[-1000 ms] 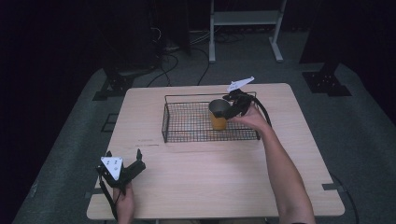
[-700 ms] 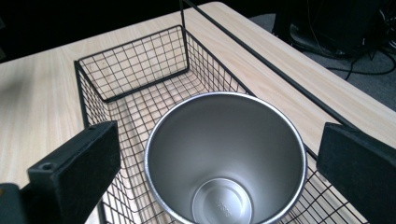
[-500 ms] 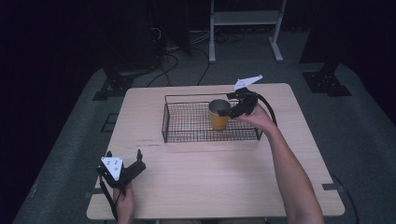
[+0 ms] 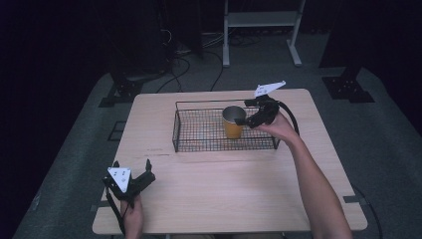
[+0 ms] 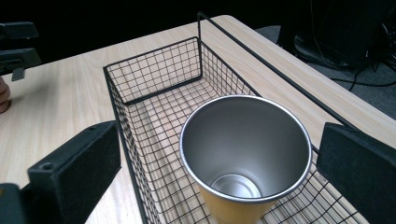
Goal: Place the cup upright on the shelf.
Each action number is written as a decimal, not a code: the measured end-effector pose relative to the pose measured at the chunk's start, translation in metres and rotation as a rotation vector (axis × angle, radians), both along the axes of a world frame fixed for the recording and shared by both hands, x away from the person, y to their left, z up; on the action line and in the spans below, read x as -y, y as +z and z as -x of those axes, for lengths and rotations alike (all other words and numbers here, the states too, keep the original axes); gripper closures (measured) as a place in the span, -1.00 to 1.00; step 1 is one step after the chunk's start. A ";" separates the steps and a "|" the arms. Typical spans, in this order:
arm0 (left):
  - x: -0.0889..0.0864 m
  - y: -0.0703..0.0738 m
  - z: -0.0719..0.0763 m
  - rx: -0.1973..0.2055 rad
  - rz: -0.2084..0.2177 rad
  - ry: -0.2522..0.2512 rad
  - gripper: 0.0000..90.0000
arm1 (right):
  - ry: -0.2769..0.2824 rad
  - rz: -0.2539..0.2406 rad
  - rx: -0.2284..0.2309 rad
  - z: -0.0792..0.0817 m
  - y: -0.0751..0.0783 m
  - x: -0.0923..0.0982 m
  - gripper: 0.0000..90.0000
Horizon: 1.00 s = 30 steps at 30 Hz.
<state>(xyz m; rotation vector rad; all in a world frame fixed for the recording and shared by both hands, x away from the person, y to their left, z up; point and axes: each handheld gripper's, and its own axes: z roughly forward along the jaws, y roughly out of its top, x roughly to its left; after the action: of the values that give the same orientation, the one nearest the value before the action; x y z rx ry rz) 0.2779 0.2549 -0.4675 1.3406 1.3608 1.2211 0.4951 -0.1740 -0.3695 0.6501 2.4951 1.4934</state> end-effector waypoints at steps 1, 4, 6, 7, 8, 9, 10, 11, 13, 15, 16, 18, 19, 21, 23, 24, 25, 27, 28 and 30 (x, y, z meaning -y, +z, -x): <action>0.000 0.000 0.000 0.000 0.000 0.000 -1.00 | 0.001 0.000 0.002 0.001 0.000 0.000 -1.00; 0.000 0.000 0.000 0.001 0.001 -0.001 -1.00 | 0.010 -0.006 0.002 0.004 0.002 0.000 -1.00; 0.000 0.000 0.000 0.001 0.000 -0.001 -1.00 | 0.016 -0.007 0.005 0.006 0.003 0.000 -1.00; 0.000 0.000 0.000 0.001 0.000 -0.001 -1.00 | 0.018 -0.004 0.007 0.007 0.003 0.000 -1.00; 0.000 0.000 0.000 0.001 0.000 -0.001 -1.00 | 0.023 -0.005 0.010 0.008 0.004 0.000 -1.00; 0.000 0.000 0.000 0.001 0.000 -0.001 -1.00 | 0.025 -0.007 0.007 0.009 0.005 0.000 -1.00; 0.000 0.000 0.000 0.001 0.000 -0.001 -1.00 | 0.028 -0.007 0.007 0.010 0.005 0.000 -1.00; 0.000 0.000 0.000 0.001 0.000 -0.001 -1.00 | 0.030 -0.009 0.009 0.011 0.006 0.000 -1.00; 0.000 0.000 0.000 0.001 0.000 -0.001 -1.00 | 0.037 -0.012 0.009 0.013 0.007 0.000 -1.00; 0.000 0.000 0.000 0.001 -0.001 -0.001 -1.00 | 0.044 -0.007 0.008 0.015 0.008 0.000 -1.00; 0.000 0.000 0.000 0.001 -0.001 -0.001 -1.00 | 0.048 -0.006 0.010 0.016 0.008 0.000 -1.00; 0.000 0.000 0.000 0.001 -0.001 -0.002 -1.00 | 0.052 -0.009 0.010 0.018 0.009 0.000 -1.00; 0.000 0.000 0.000 0.001 -0.001 -0.001 -1.00 | 0.055 -0.008 0.011 0.019 0.010 0.000 -1.00; 0.000 0.000 0.000 0.001 -0.001 -0.002 -1.00 | 0.058 -0.009 0.011 0.020 0.011 0.001 -1.00; 0.000 0.000 0.000 0.001 -0.001 -0.002 -1.00 | 0.060 -0.011 0.012 0.022 0.012 0.001 -1.00; 0.000 0.000 0.000 0.001 -0.002 -0.002 -1.00 | 0.062 -0.011 0.014 0.023 0.013 0.001 -1.00; 0.000 0.000 0.000 0.001 -0.002 -0.002 -1.00 | 0.063 -0.012 0.013 0.024 0.014 0.002 -1.00; 0.000 0.000 0.000 0.001 -0.002 -0.002 -1.00 | 0.067 -0.015 0.014 0.025 0.015 0.002 -1.00; 0.000 0.000 0.000 0.001 -0.002 -0.002 -1.00 | 0.069 -0.017 0.014 0.026 0.016 0.002 -1.00; 0.000 0.000 0.000 0.001 -0.002 -0.002 -1.00 | 0.071 -0.021 0.016 0.029 0.017 0.003 -1.00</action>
<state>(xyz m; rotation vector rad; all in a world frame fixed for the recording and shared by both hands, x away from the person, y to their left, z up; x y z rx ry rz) 0.2778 0.2544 -0.4676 1.3423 1.3571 1.2218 0.4663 -0.1771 -0.3522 0.5562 2.5184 1.5439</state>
